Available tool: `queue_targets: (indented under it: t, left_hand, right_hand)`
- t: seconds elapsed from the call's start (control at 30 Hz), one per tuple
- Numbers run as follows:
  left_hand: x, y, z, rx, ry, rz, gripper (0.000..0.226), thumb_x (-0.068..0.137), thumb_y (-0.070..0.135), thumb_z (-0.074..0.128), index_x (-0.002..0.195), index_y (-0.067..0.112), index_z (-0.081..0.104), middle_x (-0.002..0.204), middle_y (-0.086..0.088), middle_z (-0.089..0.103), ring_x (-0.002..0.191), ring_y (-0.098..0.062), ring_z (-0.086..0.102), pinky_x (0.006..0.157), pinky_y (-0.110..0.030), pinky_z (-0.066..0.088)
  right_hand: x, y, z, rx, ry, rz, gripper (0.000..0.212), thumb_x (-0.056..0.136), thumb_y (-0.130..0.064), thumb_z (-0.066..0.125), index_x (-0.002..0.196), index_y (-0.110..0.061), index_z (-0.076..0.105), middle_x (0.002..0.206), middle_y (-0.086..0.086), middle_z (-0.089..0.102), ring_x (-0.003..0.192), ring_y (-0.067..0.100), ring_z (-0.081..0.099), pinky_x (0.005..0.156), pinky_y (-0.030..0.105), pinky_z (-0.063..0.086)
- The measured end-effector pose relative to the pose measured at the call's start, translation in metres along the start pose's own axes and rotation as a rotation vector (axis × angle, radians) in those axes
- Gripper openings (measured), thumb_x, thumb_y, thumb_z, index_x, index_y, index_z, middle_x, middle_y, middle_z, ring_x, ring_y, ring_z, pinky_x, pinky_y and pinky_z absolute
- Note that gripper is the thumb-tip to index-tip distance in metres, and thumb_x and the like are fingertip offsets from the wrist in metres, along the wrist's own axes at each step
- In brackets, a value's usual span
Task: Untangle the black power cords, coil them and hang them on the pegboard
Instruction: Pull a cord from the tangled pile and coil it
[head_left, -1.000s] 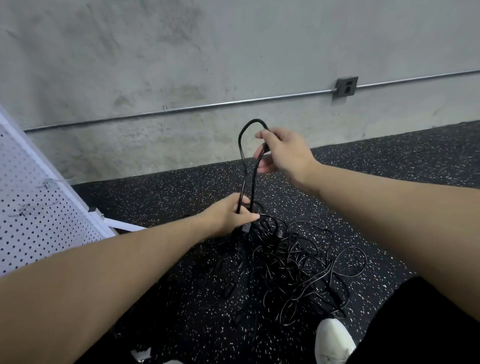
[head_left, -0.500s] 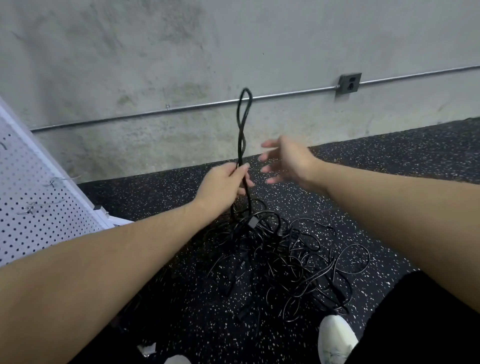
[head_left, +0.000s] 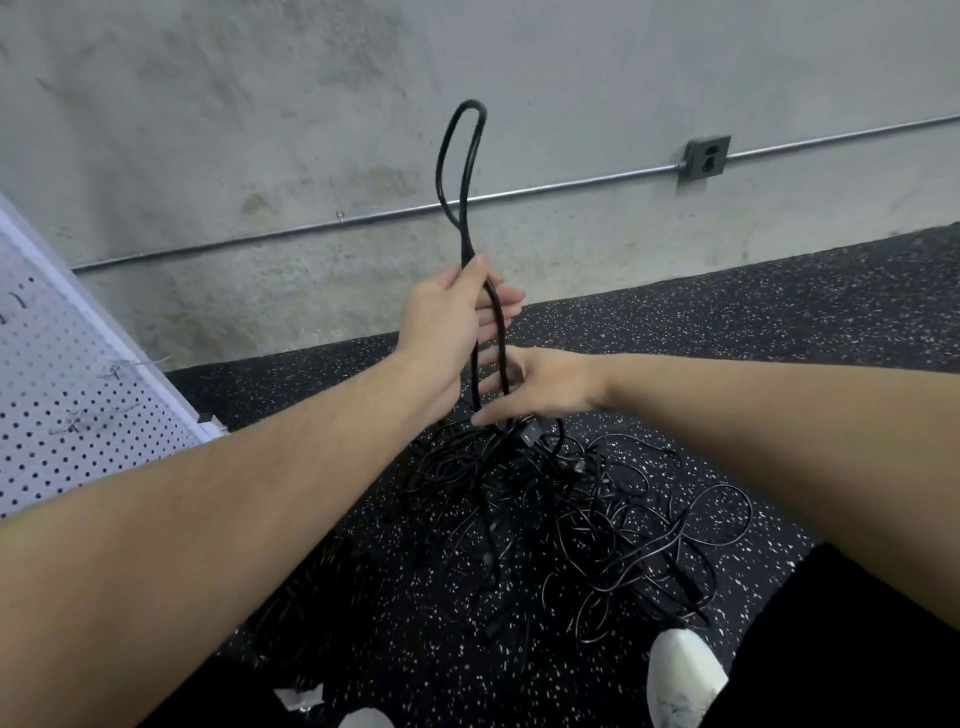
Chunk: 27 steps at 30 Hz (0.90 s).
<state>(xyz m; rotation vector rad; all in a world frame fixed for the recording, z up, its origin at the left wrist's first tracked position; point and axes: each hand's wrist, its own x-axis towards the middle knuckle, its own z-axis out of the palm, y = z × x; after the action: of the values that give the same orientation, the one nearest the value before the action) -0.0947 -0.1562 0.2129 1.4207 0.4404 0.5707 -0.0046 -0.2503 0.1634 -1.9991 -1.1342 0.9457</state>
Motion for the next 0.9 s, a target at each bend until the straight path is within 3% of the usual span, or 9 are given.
queue_targets:
  t: [0.1,0.2,0.27,0.43,0.53,0.7,0.77,0.83,0.9]
  left_hand:
    - [0.002,-0.004,0.003,0.073,-0.039,0.037,0.025,0.108,0.028,0.051,0.093,0.013,0.062,0.083,-0.002,0.079,0.085,-0.016,0.075,0.088,-0.029,0.059]
    - [0.005,-0.007,0.004,0.103,-0.074,0.042,0.024,0.108,0.038,0.047,0.106,0.02,0.065,0.105,0.004,0.079,0.109,-0.013,0.07,0.099,-0.03,0.052]
    - [0.005,-0.011,0.003,0.176,-0.106,0.041,0.029,0.107,0.05,0.042,0.114,0.032,0.063,0.12,0.012,0.073,0.119,-0.007,0.063,0.107,-0.033,0.044]
    - [-0.005,-0.029,-0.009,0.332,-0.194,0.041,0.051,0.109,0.053,0.028,0.12,0.017,0.064,0.097,0.005,0.074,0.087,-0.001,0.071,0.078,-0.015,0.052]
    - [-0.007,-0.047,-0.022,0.505,-0.343,-0.086,0.05,0.103,0.059,0.044,0.131,0.022,0.061,0.11,0.006,0.077,0.104,-0.008,0.072,0.098,-0.031,0.054]
    - [-0.008,-0.055,-0.026,0.729,-0.367,-0.064,0.027,0.105,0.039,0.054,0.104,0.023,0.074,0.102,0.012,0.078,0.096,-0.005,0.071,0.1,-0.032,0.051]
    - [-0.007,-0.05,-0.025,0.672,-0.34,-0.05,0.028,0.107,0.035,0.05,0.102,0.018,0.071,0.102,0.012,0.078,0.094,-0.004,0.073,0.096,-0.033,0.055]
    - [-0.006,-0.045,-0.022,0.618,-0.298,-0.057,0.025,0.109,0.034,0.046,0.098,0.02,0.064,0.102,0.011,0.077,0.093,-0.009,0.074,0.094,-0.04,0.059]
    - [-0.008,-0.036,-0.016,0.542,-0.252,-0.045,0.024,0.11,0.029,0.042,0.096,0.021,0.059,0.099,0.006,0.076,0.09,-0.015,0.076,0.09,-0.046,0.06]
  right_hand:
    - [-0.004,-0.002,0.001,-0.221,0.147,-0.062,0.018,0.1,-0.04,0.062,0.089,-0.025,0.064,0.074,-0.016,0.069,0.062,-0.008,0.061,0.058,0.007,0.041]
    - [-0.004,-0.005,0.006,-0.29,0.235,-0.113,0.028,0.105,-0.037,0.051,0.094,-0.016,0.064,0.084,-0.005,0.07,0.076,0.008,0.065,0.071,0.022,0.048]
    - [-0.007,-0.01,0.006,-0.274,0.291,-0.156,0.023,0.108,-0.031,0.046,0.091,-0.02,0.058,0.08,-0.008,0.062,0.07,0.005,0.057,0.066,0.017,0.043]
    - [-0.014,-0.025,-0.011,0.06,0.437,-0.149,0.029,0.109,-0.025,0.04,0.086,-0.021,0.057,0.076,-0.003,0.069,0.065,0.008,0.07,0.062,0.023,0.056]
    - [-0.014,-0.028,-0.021,0.206,0.549,-0.136,0.029,0.108,-0.026,0.042,0.086,-0.017,0.058,0.085,0.009,0.072,0.072,0.025,0.072,0.072,0.041,0.06]
    - [-0.021,-0.043,-0.027,0.506,0.581,-0.19,0.026,0.109,-0.021,0.039,0.09,-0.012,0.053,0.081,0.013,0.063,0.053,0.023,0.065,0.047,0.033,0.056]
    - [-0.021,-0.047,-0.029,0.582,0.611,-0.216,0.025,0.109,-0.026,0.039,0.093,-0.014,0.054,0.087,0.012,0.064,0.058,0.021,0.065,0.055,0.036,0.059]
    - [-0.019,-0.043,-0.029,0.594,0.538,-0.191,0.034,0.108,-0.041,0.039,0.109,-0.014,0.059,0.103,0.009,0.067,0.081,0.022,0.069,0.082,0.043,0.059]
    - [-0.02,-0.032,-0.025,0.344,0.354,-0.127,0.059,0.102,-0.063,0.033,0.129,-0.017,0.06,0.12,0.004,0.068,0.108,0.019,0.065,0.108,0.047,0.047]
